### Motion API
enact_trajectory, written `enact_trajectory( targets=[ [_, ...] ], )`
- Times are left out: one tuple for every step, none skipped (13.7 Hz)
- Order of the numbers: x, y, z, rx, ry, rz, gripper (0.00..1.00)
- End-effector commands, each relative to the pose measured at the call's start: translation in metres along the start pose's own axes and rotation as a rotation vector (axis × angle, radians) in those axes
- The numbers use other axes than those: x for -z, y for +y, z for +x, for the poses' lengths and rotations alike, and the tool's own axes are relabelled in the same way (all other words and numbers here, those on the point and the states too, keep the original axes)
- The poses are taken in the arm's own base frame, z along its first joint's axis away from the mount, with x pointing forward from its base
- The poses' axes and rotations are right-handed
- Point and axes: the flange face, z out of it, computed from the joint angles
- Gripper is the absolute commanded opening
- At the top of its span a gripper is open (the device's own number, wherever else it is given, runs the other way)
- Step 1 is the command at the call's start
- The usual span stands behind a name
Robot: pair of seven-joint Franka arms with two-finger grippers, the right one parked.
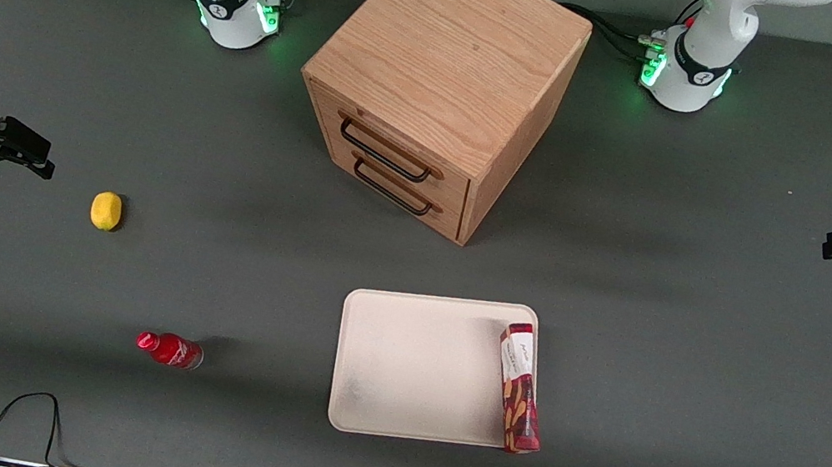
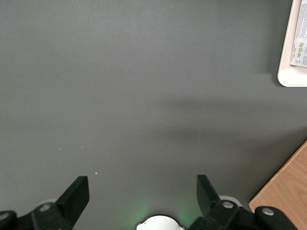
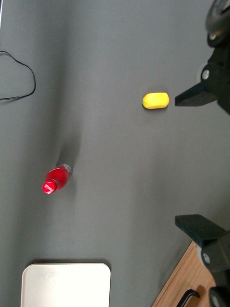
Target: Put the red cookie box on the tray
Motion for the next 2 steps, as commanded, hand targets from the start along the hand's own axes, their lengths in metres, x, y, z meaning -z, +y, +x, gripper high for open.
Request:
enact_trajectory(
  targets=[
    [0.0053, -0.0011, -0.0015, -0.004, 0.017, 0.014, 1.0],
    [0.0044, -0.001, -0.0005, -0.003, 0.016, 0.014, 1.0]
  ],
)
